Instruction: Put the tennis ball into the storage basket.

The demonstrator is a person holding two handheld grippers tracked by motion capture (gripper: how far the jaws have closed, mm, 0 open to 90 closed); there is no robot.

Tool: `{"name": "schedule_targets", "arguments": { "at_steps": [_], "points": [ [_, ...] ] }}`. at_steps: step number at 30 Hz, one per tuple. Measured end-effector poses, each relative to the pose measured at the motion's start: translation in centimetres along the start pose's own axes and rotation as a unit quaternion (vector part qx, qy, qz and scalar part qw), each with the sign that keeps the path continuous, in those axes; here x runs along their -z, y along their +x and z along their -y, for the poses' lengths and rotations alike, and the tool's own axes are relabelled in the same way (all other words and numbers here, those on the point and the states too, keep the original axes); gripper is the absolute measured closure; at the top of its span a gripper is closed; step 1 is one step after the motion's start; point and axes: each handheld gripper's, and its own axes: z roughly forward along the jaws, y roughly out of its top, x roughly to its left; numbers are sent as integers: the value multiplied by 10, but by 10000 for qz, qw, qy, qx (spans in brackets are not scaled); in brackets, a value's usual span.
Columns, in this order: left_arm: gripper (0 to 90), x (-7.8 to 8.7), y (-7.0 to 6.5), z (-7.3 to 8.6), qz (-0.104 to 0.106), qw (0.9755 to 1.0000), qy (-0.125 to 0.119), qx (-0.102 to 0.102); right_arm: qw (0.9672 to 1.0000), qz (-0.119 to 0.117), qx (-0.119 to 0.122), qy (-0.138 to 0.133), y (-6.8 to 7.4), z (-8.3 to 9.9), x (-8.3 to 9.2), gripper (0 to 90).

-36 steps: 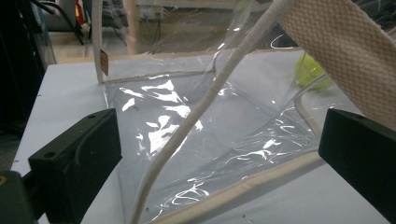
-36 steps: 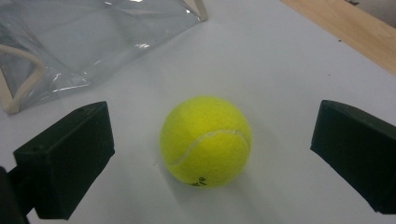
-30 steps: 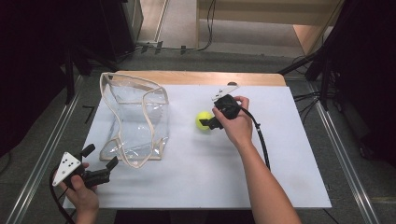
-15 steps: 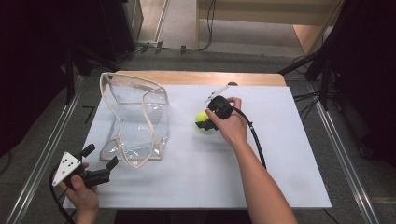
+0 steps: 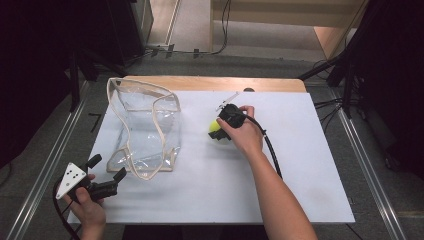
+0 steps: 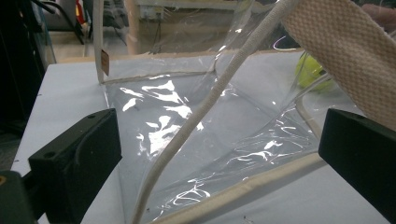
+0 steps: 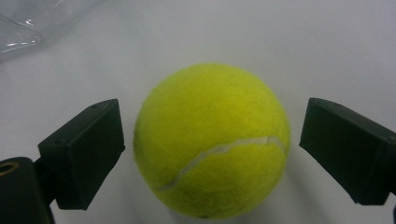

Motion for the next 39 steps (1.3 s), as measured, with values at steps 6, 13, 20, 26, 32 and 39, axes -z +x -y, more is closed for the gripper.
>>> {"name": "schedule_targets", "arguments": {
  "at_steps": [6,13,20,26,32,39],
  "points": [
    [0,0,0,0,1,10000,-3,11,9998,64,-19,195,-1,-1,-7,144],
    [0,0,0,0,2,10000,-10,21,9995,-99,-70,303,-2,-2,-5,227],
    [0,0,0,0,2,10000,-11,23,9994,-187,-40,287,-2,-5,1,228],
    [0,0,0,0,-4,10000,-5,14,9992,-335,94,207,1,-12,7,228],
    [0,0,0,0,2,10000,-16,29,9984,-494,236,148,8,-21,14,230],
    [0,0,0,0,10,10000,-16,30,9967,-669,445,84,18,-34,19,230]
  ]
}}
